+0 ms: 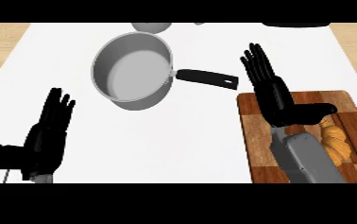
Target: Pick the croissant from the cutting board and place it in the pot
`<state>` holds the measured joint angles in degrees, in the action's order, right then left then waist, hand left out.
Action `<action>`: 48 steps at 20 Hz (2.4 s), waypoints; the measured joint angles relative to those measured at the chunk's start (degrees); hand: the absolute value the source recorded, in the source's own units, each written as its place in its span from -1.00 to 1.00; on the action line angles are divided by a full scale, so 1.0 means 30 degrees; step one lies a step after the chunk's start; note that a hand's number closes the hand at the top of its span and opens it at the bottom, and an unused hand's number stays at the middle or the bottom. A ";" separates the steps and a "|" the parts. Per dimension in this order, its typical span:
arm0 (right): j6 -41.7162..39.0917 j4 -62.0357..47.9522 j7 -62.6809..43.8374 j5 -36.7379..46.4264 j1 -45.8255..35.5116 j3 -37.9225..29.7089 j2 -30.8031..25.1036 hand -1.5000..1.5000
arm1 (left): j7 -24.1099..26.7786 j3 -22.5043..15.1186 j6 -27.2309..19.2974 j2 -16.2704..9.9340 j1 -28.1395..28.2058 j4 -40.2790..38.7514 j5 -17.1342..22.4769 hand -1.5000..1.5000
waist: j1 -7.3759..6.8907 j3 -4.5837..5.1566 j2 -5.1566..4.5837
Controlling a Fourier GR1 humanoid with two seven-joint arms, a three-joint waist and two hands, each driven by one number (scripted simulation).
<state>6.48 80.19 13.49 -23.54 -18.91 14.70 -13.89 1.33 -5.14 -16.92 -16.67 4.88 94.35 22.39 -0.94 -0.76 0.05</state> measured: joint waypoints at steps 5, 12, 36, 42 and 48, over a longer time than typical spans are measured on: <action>0.2212 -0.1241 -0.0387 0.1269 0.1553 -0.2487 -0.2863 -1.00 | -0.0879 -0.0988 0.1045 -0.0592 0.0011 0.0165 -0.0208 0.00 | 0.1220 0.0204 0.0026; 0.7172 -0.6318 -0.4356 0.4784 0.5163 -0.4279 -0.7349 -1.00 | -0.1640 -0.2262 0.2555 -0.1081 0.0017 0.1113 -0.0024 0.00 | 0.2066 0.0353 -0.0336; 0.3248 0.6946 -2.6824 0.6234 0.4795 -0.1926 -1.6554 -1.00 | -0.4293 -0.4124 0.4553 -0.0269 -0.2073 -0.0386 0.0255 0.00 | 0.0411 0.0333 0.0041; 0.3398 0.7406 -2.7640 0.6437 0.3883 -0.1551 -1.5595 -1.00 | -0.4748 -0.4180 0.4628 -0.0137 -0.2114 -0.0020 0.0156 0.00 | 0.0137 0.0306 -0.0006; 0.3738 0.6724 -2.7545 0.7615 0.3694 -0.0486 -1.4130 -1.00 | -0.4871 -0.4077 0.4627 0.0115 -0.2213 -0.0046 -0.0053 0.00 | 0.0110 0.0288 -0.0034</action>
<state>17.69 100.36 -69.15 -0.69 -7.83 13.24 -56.28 -13.28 -17.37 -3.04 -16.33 -1.76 94.22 22.23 -0.61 0.10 -0.05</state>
